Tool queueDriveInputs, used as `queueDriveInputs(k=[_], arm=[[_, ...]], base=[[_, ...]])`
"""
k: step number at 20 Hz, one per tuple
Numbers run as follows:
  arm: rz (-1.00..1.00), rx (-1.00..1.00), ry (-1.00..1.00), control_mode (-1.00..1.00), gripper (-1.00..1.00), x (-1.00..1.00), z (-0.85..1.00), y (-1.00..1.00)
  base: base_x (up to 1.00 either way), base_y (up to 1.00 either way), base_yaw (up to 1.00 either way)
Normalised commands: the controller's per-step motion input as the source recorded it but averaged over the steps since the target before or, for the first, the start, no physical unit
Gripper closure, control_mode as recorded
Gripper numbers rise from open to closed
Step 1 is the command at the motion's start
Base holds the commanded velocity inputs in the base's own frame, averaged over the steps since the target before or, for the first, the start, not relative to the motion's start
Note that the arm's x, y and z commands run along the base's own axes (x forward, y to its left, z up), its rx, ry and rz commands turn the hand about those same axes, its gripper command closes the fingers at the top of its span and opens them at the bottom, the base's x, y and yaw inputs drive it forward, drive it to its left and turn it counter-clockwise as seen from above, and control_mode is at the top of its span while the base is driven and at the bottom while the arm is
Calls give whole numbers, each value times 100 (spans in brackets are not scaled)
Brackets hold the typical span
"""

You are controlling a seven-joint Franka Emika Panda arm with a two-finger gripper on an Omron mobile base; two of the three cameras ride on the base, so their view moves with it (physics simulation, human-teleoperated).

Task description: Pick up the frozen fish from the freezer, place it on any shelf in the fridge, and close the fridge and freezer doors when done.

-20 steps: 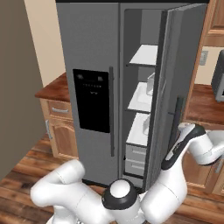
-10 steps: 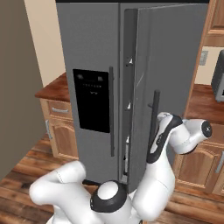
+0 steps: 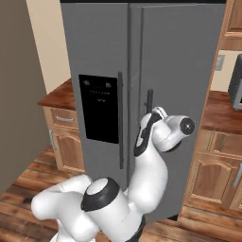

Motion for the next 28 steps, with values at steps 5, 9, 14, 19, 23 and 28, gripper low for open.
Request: queueDriveInputs(k=[5,9,14,19,23,28], arm=[[-30,2,0,-100,-100,80,23,55],[-26,0,0,-100,-100,97,14,25],[-21,0,1,-100,-100,99,9,1],[-8,-1,-2,-100,-100,35,-2,0],[0,0,0,-100,-100,0,0,0],[0,0,0,-100,-100,0,0,0]], base=[[0,0,0],[0,0,0],[0,0,0],[0,0,0],[0,0,0],[0,0,0]])
